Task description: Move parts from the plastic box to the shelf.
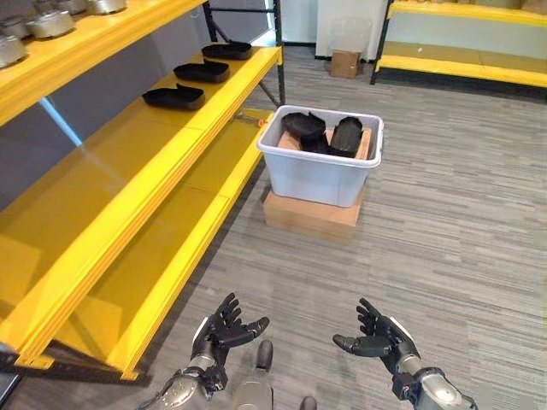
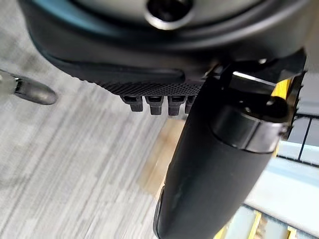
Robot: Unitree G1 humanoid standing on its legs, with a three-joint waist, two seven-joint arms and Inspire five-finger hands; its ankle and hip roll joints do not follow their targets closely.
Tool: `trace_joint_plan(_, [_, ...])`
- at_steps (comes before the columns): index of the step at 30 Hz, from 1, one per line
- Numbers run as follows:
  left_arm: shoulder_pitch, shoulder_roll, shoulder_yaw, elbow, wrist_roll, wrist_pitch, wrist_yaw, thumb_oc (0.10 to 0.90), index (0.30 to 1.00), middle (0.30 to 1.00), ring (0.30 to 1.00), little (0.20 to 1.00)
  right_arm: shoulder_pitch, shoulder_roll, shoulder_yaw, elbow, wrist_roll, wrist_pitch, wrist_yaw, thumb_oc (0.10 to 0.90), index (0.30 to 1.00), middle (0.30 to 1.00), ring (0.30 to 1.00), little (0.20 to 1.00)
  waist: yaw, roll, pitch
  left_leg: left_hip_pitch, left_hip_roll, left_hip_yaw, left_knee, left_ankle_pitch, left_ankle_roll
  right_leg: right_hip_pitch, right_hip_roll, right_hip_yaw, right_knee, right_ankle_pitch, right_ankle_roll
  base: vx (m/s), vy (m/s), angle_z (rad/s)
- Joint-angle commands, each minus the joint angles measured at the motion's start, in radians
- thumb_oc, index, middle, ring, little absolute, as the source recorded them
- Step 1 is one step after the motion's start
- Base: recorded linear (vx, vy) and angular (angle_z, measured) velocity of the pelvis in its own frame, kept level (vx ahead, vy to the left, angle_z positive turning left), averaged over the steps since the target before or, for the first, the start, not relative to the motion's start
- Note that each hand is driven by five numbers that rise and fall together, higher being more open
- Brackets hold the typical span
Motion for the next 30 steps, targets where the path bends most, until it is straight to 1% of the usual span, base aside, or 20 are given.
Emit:
trace_joint_plan(1, [-0.079,0.023,0.049,-0.116,-0.026,-0.098,-0.011,0.9,1.0,1.0,1.0,1.0,-0.011,0.004,-0.03,-0.131,-0.021,-0.075,0.031,0.9,1.0,1.0,1.0,1.0,0.028,0.01,-0.064,-0.028,0.017,0.008,0.067,-0.039,0.012,0.041,-0.296,-0.042,0.105,-0.072,0.151,0.23,0.136,-0.06])
trace_joint_plan(4, [-0.087,0.033,0.047,-0.117,-0.033,-0.096,-0.011,0.9,1.0,1.0,1.0,1.0,-0.023,0.015,-0.019,-0.126,-0.027,-0.071,0.035,0.9,1.0,1.0,1.0,1.0,0.038,-0.007,-0.076,-0.027,-0.01,0.011,0.108,-0.088,0.034,0.028,-0.336,-0.03,0.14,-0.044,0.173,0.27,0.183,-0.19])
trace_joint_plan(6, [-0.105,0.045,0.035,-0.133,-0.038,-0.094,-0.007,0.9,1.0,1.0,1.0,1.0,-0.043,0.023,-0.002,-0.137,-0.031,-0.077,0.037,0.9,1.0,1.0,1.0,1.0,0.042,-0.021,-0.075,-0.014,-0.072,-0.004,0.156,-0.153,0.081,-0.018,-0.382,0.0,0.277,0.046,0.193,0.34,0.314,-0.13])
trace_joint_plan(7, [-0.108,0.052,0.029,-0.132,-0.032,-0.096,-0.007,0.9,1.0,1.0,1.0,1.0,-0.044,0.033,0.002,-0.139,-0.028,-0.076,0.037,0.9,1.0,1.0,1.0,1.0,0.035,-0.02,-0.075,0.008,-0.107,-0.013,0.165,-0.182,0.113,-0.074,-0.401,0.024,0.417,0.149,0.195,0.24,0.249,0.06])
trace_joint_plan(8, [-0.108,0.051,0.029,-0.132,-0.032,-0.096,-0.007,0.9,1.0,1.0,1.0,1.0,-0.044,0.033,0.002,-0.139,-0.028,-0.076,0.037,0.9,1.0,1.0,1.0,1.0,0.036,-0.019,-0.078,0.006,-0.106,-0.013,0.162,-0.179,0.113,-0.077,-0.4,0.024,0.415,0.152,0.195,0.24,0.276,0.3])
trace_joint_plan(9, [-0.107,0.055,0.025,-0.133,-0.023,-0.095,-0.003,0.9,1.0,1.0,1.0,1.0,-0.044,0.037,0.009,-0.141,-0.03,-0.077,0.04,0.9,1.0,1.0,1.0,1.0,0.026,-0.013,-0.073,0.028,-0.131,-0.023,0.162,-0.194,0.132,-0.11,-0.406,0.047,0.513,0.216,0.192,0.1,0.116,0.21])
trace_joint_plan(10, [-0.107,0.054,0.026,-0.133,-0.023,-0.095,-0.003,0.9,1.0,1.0,1.0,1.0,-0.044,0.036,0.009,-0.141,-0.03,-0.077,0.04,0.9,1.0,1.0,1.0,1.0,0.027,-0.013,-0.075,0.026,-0.13,-0.024,0.16,-0.191,0.132,-0.113,-0.405,0.048,0.512,0.218,0.192,0.26,0.307,0.34])
trace_joint_plan(11, [-0.105,0.063,0.026,-0.138,-0.02,-0.091,0.005,0.9,1.0,1.0,1.0,1.0,-0.045,0.034,0.019,-0.146,-0.036,-0.076,0.04,0.9,1.0,1.0,1.0,1.0,0.009,0.019,-0.053,0.077,-0.144,-0.04,0.145,-0.203,0.162,-0.186,-0.413,0.055,0.668,0.26,0.175,0.25,0.26,0.27])
trace_joint_plan(13, [-0.099,0.073,0.032,-0.139,-0.007,-0.084,0.001,0.9,1.0,1.0,1.0,1.0,-0.034,0.034,0.023,-0.146,-0.039,-0.074,0.046,0.9,1.0,1.0,1.0,1.0,-0.009,0.036,-0.035,0.127,-0.145,-0.053,0.131,-0.223,0.176,-0.26,-0.388,0.056,0.751,0.204,0.157,0.32,0.217,0.42])
trace_joint_plan(14, [-0.101,0.074,0.029,-0.136,-0.003,-0.082,0.0,0.9,1.0,1.0,1.0,1.0,-0.03,0.032,0.022,-0.147,-0.034,-0.072,0.045,0.9,1.0,1.0,1.0,1.0,-0.023,0.043,-0.032,0.145,-0.142,-0.068,0.125,-0.226,0.176,-0.305,-0.347,0.066,0.751,0.162,0.147,0.29,0.079,0.24])
trace_joint_plan(15, [-0.102,0.073,0.03,-0.131,-0.003,-0.083,0.002,0.9,1.0,1.0,1.0,1.0,-0.028,0.03,0.021,-0.148,-0.022,-0.072,0.048,0.9,1.0,1.0,1.0,1.0,-0.039,0.05,-0.022,0.172,-0.134,-0.077,0.12,-0.231,0.173,-0.366,-0.307,0.056,0.73,0.085,0.128,0.29,0.031,0.23])
trace_joint_plan(17, [-0.099,0.072,0.036,-0.131,-0.013,-0.083,0.001,0.9,1.0,1.0,1.0,1.0,-0.028,0.024,0.017,-0.149,-0.007,-0.073,0.049,0.9,1.0,1.0,1.0,1.0,-0.04,0.046,-0.017,0.215,-0.133,-0.071,0.103,-0.255,0.166,-0.39,-0.32,-0.02,0.603,0.055,0.12,0.29,-0.01,0.31])
trace_joint_plan(19, [-0.089,0.067,0.039,-0.124,-0.022,-0.082,-0.003,0.9,1.0,1.0,1.0,1.0,-0.029,0.017,0.013,-0.144,-0.006,-0.072,0.047,0.9,1.0,1.0,1.0,1.0,-0.054,0.045,-0.002,0.269,-0.127,-0.083,0.087,-0.285,0.152,-0.413,-0.297,-0.034,0.45,0.063,0.134,0.26,-0.072,0.08])
trace_joint_plan(20, [-0.089,0.067,0.039,-0.124,-0.022,-0.082,-0.003,0.9,1.0,1.0,1.0,1.0,-0.029,0.017,0.013,-0.144,-0.006,-0.072,0.046,0.9,1.0,1.0,1.0,1.0,-0.055,0.047,-0.003,0.268,-0.125,-0.084,0.085,-0.282,0.152,-0.411,-0.295,-0.036,0.442,0.068,0.133,0.27,-0.102,-0.02])
trace_joint_plan(21, [-0.085,0.062,0.041,-0.115,-0.024,-0.082,-0.002,0.9,1.0,1.0,1.0,1.0,-0.028,0.016,0.011,-0.142,-0.004,-0.07,0.042,0.9,1.0,1.0,1.0,1.0,-0.063,0.04,0.0,0.294,-0.124,-0.097,0.085,-0.293,0.143,-0.422,-0.276,-0.014,0.372,0.081,0.146,0.42,-0.159,0.04])
trace_joint_plan(22, [-0.086,0.055,0.038,-0.105,-0.018,-0.086,-0.004,0.9,1.0,1.0,1.0,1.0,-0.028,0.014,0.013,-0.14,-0.003,-0.067,0.037,0.9,1.0,1.0,1.0,1.0,-0.087,0.03,0.004,0.332,-0.122,-0.126,0.076,-0.308,0.127,-0.436,-0.235,0.066,0.191,0.134,0.174,0.53,-0.201,0.09])
trace_joint_plan(23, [-0.084,0.056,0.039,-0.109,-0.016,-0.089,-0.008,0.9,1.0,1.0,1.0,1.0,-0.024,0.013,0.011,-0.148,-0.007,-0.065,0.039,0.9,1.0,1.0,1.0,1.0,-0.093,0.023,0.002,0.343,-0.126,-0.138,0.072,-0.306,0.121,-0.44,-0.239,0.089,0.15,0.157,0.186,0.52,-0.2,0.32])
trace_joint_plan(24, [-0.082,0.054,0.036,-0.111,-0.013,-0.092,-0.011,0.9,1.0,1.0,1.0,1.0,-0.021,0.006,0.008,-0.158,-0.013,-0.064,0.046,0.9,1.0,1.0,1.0,1.0,-0.097,0.018,0.002,0.36,-0.124,-0.15,0.075,-0.314,0.115,-0.434,-0.23,0.113,0.125,0.175,0.191,0.45,-0.205,0.53])
trace_joint_plan(25, [-0.07,0.047,0.033,-0.114,-0.011,-0.092,-0.031,0.9,1.0,1.0,1.0,1.0,-0.005,0.006,0.004,-0.151,-0.007,-0.062,0.052,0.9,1.0,1.0,1.0,1.0,-0.095,0.001,-0.022,0.376,-0.118,-0.156,0.081,-0.327,0.107,-0.386,-0.223,0.126,0.087,0.188,0.174,0.34,-0.164,0.51])
trace_joint_plan(30, [-0.072,0.032,0.023,-0.105,-0.016,-0.096,-0.03,0.9,1.0,1.0,1.0,1.0,-0.001,-0.01,-0.01,-0.142,0.018,-0.068,0.048,0.9,1.0,1.0,1.0,1.0,-0.102,0.007,-0.045,0.374,-0.088,-0.169,0.124,-0.307,0.082,-0.36,-0.198,0.1,0.103,0.187,0.151,0.25,-0.134,0.58])
